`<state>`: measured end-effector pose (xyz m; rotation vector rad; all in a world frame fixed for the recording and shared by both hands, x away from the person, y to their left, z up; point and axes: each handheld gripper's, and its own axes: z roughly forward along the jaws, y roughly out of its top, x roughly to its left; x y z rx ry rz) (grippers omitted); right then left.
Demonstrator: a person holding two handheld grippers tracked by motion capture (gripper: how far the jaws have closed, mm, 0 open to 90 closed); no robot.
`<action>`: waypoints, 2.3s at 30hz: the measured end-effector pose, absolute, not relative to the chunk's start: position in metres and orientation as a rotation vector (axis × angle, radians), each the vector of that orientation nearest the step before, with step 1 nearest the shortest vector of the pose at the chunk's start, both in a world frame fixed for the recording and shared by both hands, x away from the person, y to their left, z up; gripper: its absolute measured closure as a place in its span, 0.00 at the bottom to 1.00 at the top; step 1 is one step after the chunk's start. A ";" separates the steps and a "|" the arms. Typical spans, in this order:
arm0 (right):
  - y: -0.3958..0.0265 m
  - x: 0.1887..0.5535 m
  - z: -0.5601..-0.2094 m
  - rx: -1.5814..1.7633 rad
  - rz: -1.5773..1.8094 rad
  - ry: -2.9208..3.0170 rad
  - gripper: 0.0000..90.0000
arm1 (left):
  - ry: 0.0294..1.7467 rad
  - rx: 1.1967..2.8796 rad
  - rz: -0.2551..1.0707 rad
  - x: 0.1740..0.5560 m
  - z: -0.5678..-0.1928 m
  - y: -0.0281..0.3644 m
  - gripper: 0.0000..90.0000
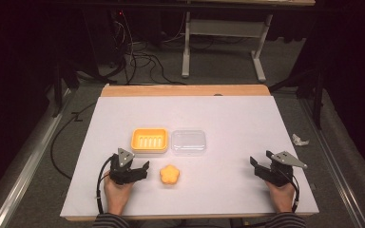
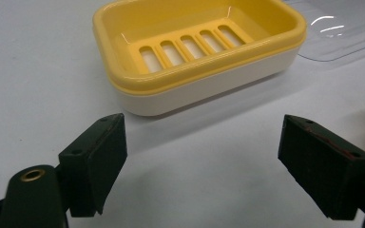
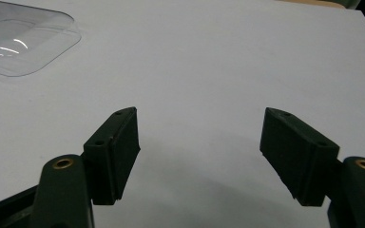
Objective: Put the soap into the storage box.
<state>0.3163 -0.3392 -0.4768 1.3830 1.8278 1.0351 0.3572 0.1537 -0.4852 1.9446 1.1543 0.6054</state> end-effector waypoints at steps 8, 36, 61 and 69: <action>-0.340 0.316 -0.477 1.390 1.043 1.820 0.33 | 1.145 1.928 0.600 0.356 -0.485 0.155 0.22; -0.347 0.319 -0.477 1.467 1.067 1.797 0.33 | 1.170 1.957 0.531 0.363 -0.484 0.156 0.23; -0.350 0.321 -0.477 1.493 1.086 1.791 0.32 | 1.072 1.982 0.480 0.359 -0.462 0.138 0.22; -0.346 0.320 -0.477 1.474 1.063 1.807 0.32 | 1.042 1.978 0.416 0.359 -0.459 0.129 0.21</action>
